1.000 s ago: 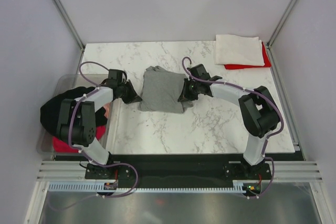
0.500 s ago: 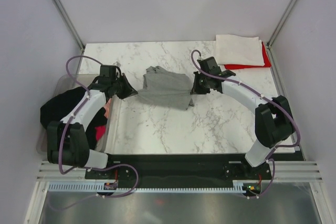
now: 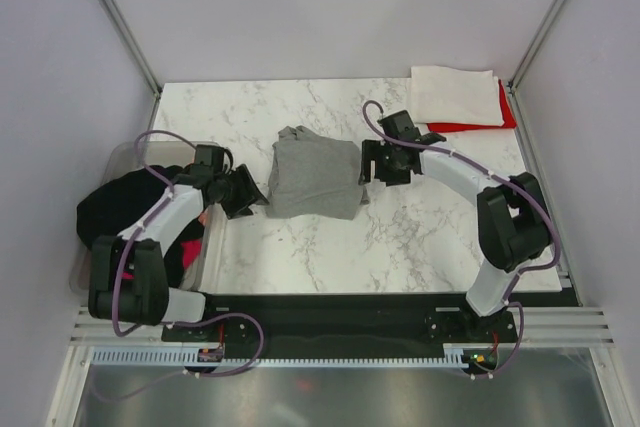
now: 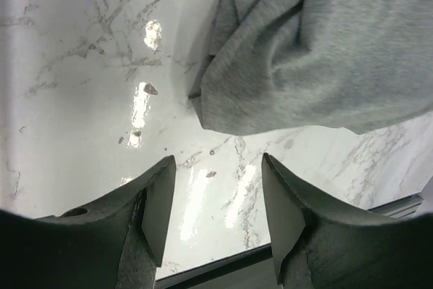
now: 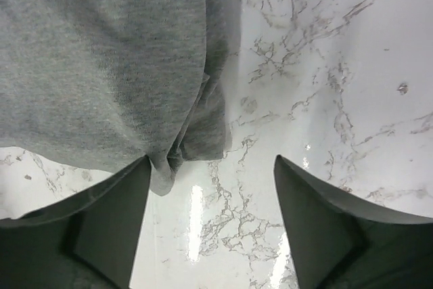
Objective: Fold and stack the t-shirts
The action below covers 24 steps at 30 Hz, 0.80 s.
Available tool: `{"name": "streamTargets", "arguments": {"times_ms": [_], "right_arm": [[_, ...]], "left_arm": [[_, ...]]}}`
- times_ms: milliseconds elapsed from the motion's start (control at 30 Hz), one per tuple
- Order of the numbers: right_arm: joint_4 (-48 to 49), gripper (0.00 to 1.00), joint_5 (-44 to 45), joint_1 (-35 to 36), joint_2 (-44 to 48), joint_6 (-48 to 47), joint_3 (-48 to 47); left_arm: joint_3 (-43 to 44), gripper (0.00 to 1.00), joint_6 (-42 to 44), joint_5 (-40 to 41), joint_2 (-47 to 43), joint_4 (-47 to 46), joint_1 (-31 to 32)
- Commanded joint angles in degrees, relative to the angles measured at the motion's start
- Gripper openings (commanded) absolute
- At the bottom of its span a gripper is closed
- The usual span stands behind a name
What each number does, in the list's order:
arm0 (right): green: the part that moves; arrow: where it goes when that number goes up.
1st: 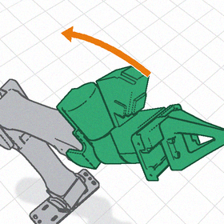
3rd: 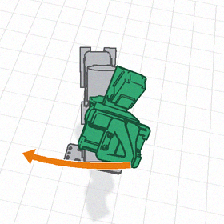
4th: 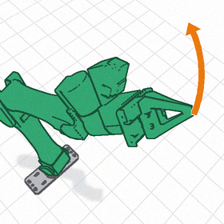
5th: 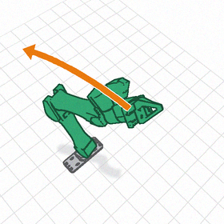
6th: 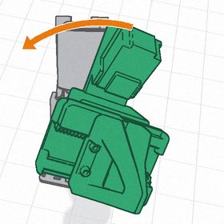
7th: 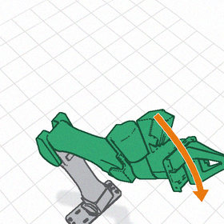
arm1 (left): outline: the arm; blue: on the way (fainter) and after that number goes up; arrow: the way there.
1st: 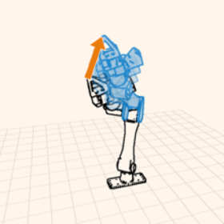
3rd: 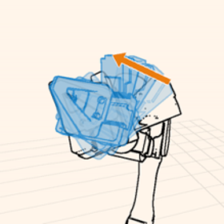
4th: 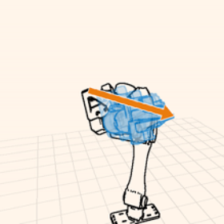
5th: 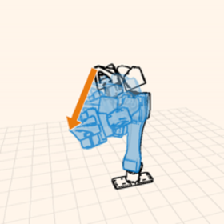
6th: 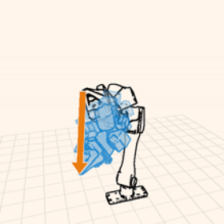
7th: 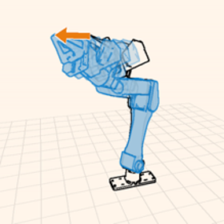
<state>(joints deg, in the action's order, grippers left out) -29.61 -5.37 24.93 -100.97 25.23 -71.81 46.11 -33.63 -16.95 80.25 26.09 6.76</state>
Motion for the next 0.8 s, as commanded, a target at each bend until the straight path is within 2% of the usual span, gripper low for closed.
{"name": "streamTargets", "arguments": {"times_ms": [0, 33, 200, 333, 533, 667, 767], "right_arm": [[-0.02, 0.84, -1.92, -1.81, 4.02, -2.64, -3.42], [1.38, 0.90, -3.32, -2.33, 4.02, -2.73, -3.60], [9.20, 0.95, -17.18, -8.04, -1.24, -0.37, -4.12], [17.19, 0.93, -25.02, -11.21, -8.79, 2.97, -7.28], [19.84, 0.89, -29.26, -12.54, -21.10, 3.94, -14.93], [29.15, 0.85, -35.92, -11.75, -25.41, 10.52, -11.08], [34.70, 0.83, -37.61, -9.56, -27.52, 12.12, -8.70]], "left_arm": [[4.68, 0.61, 2.86, -0.72, -6.59, 3.96, -0.17], [5.04, 0.61, 3.39, -0.89, -9.29, 5.80, -0.17], [4.00, 0.61, 6.73, -2.56, -18.71, 10.82, -0.17], [2.24, 0.61, 7.96, -2.30, -26.44, 14.78, -0.17], [-0.05, 0.62, 8.23, -2.03, -36.38, 15.84, -0.09], [-0.76, 0.62, 8.05, -1.51, -38.85, 14.52, -0.09], [-0.84, 0.62, 8.05, -1.51, -39.38, 14.43, -0.09]]}}
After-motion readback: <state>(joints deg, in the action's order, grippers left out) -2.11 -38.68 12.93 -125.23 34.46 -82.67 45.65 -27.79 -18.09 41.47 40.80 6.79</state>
